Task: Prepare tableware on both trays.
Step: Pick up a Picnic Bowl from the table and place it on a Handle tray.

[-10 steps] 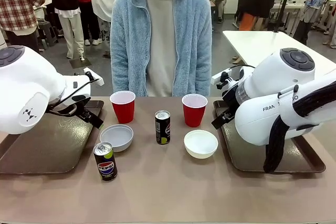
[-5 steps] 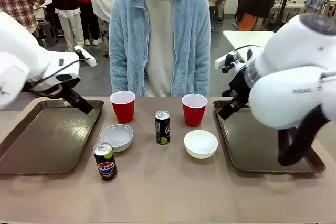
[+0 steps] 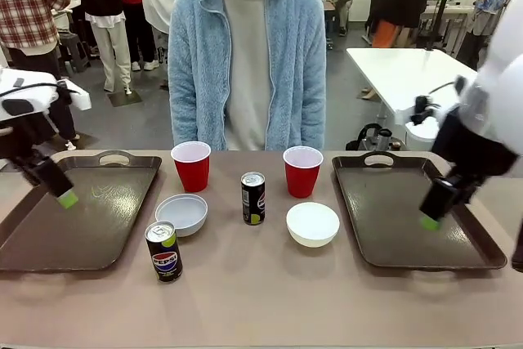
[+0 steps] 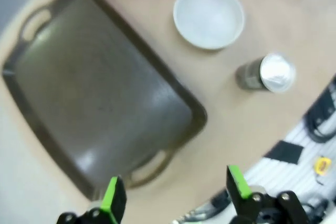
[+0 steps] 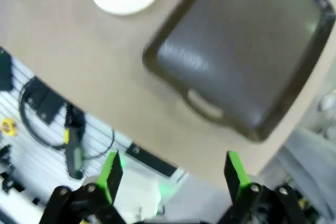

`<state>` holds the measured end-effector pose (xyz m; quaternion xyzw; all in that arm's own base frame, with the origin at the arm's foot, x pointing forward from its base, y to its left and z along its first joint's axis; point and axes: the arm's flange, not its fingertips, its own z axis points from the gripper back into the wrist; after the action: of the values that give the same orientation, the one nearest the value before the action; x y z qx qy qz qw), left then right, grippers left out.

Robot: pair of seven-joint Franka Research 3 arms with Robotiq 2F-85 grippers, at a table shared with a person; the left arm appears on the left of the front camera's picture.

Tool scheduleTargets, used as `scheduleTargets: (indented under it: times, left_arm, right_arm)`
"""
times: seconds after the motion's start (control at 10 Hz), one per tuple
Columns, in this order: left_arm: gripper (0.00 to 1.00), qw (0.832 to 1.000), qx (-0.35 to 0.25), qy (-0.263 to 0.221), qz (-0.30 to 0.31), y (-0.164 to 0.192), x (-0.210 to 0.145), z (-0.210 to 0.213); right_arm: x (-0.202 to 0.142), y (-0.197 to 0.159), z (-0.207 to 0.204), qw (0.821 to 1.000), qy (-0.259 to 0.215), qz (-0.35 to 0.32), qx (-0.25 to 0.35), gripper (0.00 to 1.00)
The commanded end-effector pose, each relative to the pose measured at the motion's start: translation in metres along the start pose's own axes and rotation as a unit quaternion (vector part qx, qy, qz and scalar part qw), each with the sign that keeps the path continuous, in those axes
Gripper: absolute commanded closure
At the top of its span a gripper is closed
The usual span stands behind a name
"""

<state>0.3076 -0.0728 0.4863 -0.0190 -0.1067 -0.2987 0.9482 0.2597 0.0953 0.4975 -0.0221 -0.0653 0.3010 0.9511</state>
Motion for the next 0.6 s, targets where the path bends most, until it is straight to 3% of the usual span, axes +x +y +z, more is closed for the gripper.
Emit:
scheduleTargets:
  times: [0.0,0.1,0.4,0.5]
  left_arm:
    - [0.00,0.999,0.024,-0.014,0.040,-0.020,-0.103,-0.080]
    - [0.00,1.000,0.000,0.000,0.000,0.000,0.000,0.000]
    - [0.00,1.000,0.004,0.007,0.015,0.007,-0.006,0.001]
    - [0.00,0.991,-0.118,-0.019,0.051,0.029,-0.008,0.012]
  right_arm:
    - [-0.090,0.017,-0.089,0.999,-0.030,-0.025,-0.036,0.00]
    - [0.000,0.000,0.000,1.000,0.000,0.000,0.000,0.00]
    - [-0.009,-0.002,0.008,1.000,-0.003,-0.009,-0.004,0.00]
    - [-0.012,-0.029,0.017,0.990,-0.029,-0.043,0.134,0.00]
